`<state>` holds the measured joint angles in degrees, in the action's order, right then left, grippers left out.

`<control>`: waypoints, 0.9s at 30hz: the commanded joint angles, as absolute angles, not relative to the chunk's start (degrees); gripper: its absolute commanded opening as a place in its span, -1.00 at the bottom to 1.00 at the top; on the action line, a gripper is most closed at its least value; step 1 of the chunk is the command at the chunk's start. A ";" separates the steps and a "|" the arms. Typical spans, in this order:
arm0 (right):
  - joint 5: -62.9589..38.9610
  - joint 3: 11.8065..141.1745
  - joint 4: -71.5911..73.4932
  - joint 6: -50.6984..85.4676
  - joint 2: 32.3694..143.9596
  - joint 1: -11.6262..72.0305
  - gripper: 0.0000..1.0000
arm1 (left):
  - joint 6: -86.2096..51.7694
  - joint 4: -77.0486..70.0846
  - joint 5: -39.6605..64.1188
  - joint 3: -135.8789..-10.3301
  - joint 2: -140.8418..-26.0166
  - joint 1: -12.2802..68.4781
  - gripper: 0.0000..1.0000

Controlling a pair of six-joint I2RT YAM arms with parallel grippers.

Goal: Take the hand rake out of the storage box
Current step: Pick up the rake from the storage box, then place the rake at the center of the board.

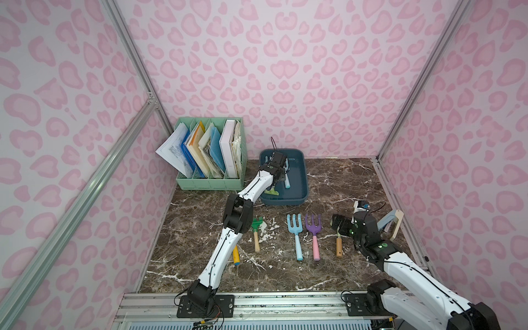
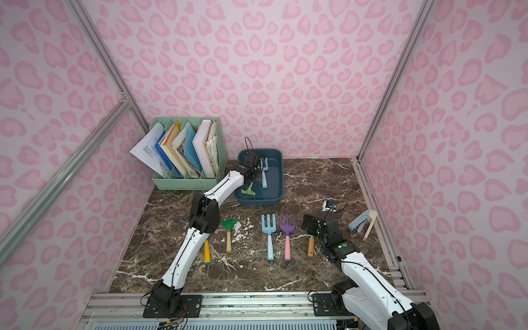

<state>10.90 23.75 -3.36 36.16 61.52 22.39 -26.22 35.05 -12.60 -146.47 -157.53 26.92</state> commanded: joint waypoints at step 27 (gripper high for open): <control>4.00 28.07 -1.08 28.48 51.86 21.81 0.96 | 2.05 37.44 22.24 -111.71 -114.83 32.09 -1.00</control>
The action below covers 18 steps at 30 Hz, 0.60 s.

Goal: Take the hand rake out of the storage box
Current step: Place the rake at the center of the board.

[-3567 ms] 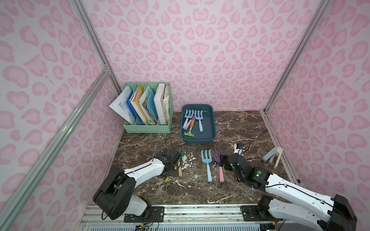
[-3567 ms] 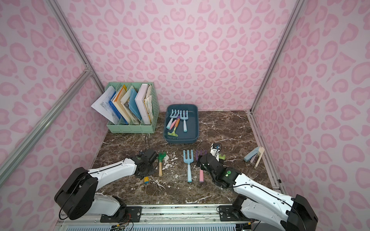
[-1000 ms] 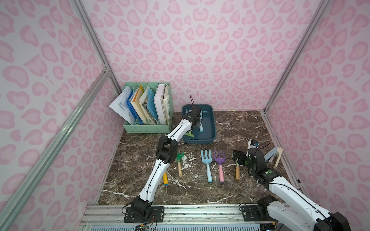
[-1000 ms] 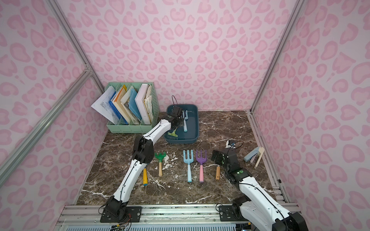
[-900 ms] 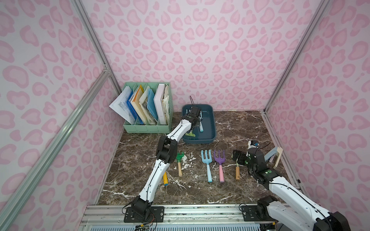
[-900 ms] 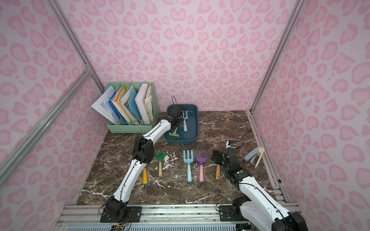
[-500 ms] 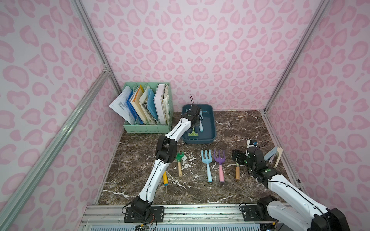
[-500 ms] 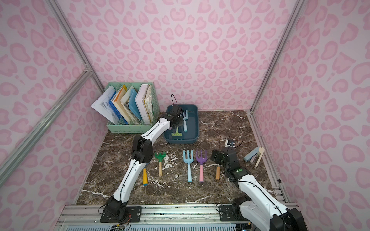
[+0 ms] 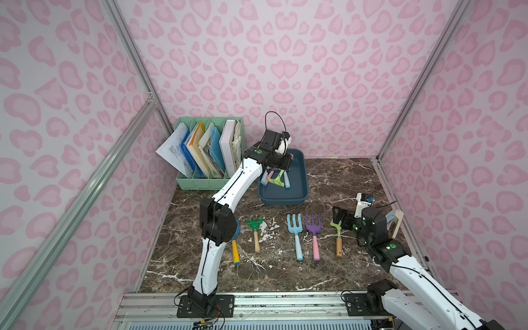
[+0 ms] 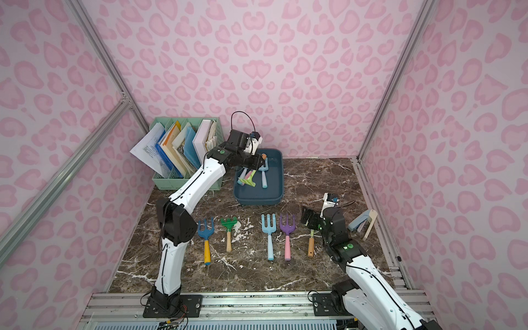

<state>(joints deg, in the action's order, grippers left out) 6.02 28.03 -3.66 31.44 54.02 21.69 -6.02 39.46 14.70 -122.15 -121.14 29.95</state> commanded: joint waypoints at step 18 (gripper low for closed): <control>-0.20 27.08 3.14 22.62 46.51 27.39 0.96 | -12.95 12.20 -0.09 -56.50 -92.96 48.35 -1.00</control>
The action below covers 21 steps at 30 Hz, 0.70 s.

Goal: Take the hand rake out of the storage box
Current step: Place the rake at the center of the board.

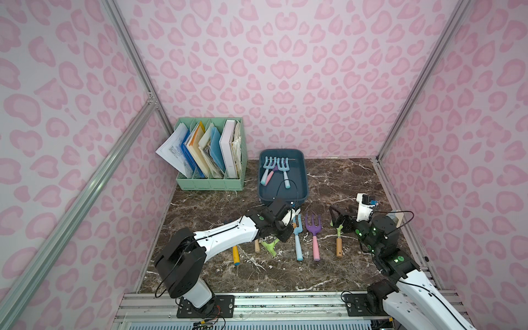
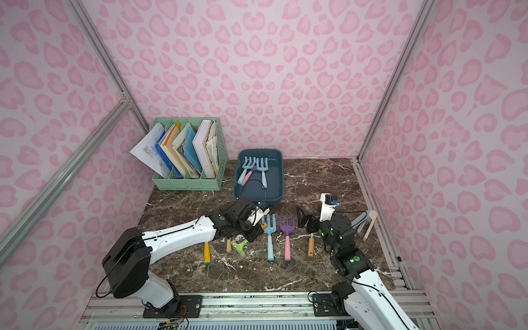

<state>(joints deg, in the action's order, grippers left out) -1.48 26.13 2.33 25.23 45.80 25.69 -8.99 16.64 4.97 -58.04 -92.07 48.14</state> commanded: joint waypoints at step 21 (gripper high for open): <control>-2.95 27.95 12.02 -2.64 58.12 34.44 0.96 | -19.99 7.85 -3.52 -49.52 -95.33 49.49 0.10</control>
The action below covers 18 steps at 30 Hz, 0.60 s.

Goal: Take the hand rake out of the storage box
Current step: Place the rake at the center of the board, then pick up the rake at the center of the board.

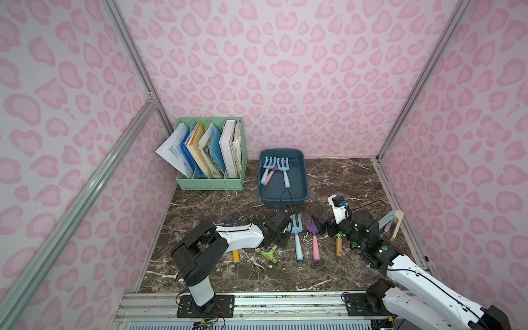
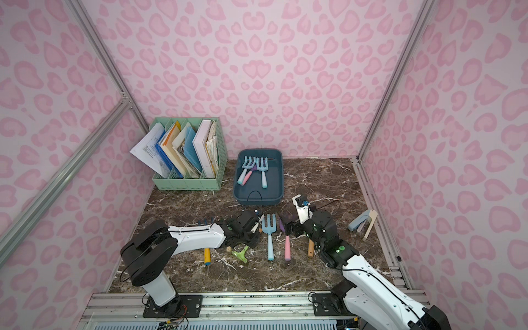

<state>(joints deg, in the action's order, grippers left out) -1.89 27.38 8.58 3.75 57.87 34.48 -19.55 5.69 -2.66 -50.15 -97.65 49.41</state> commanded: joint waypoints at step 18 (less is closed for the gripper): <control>-33.73 39.19 6.98 -56.81 83.81 40.92 0.79 | -34.31 29.39 -30.99 -44.24 -42.28 47.60 0.96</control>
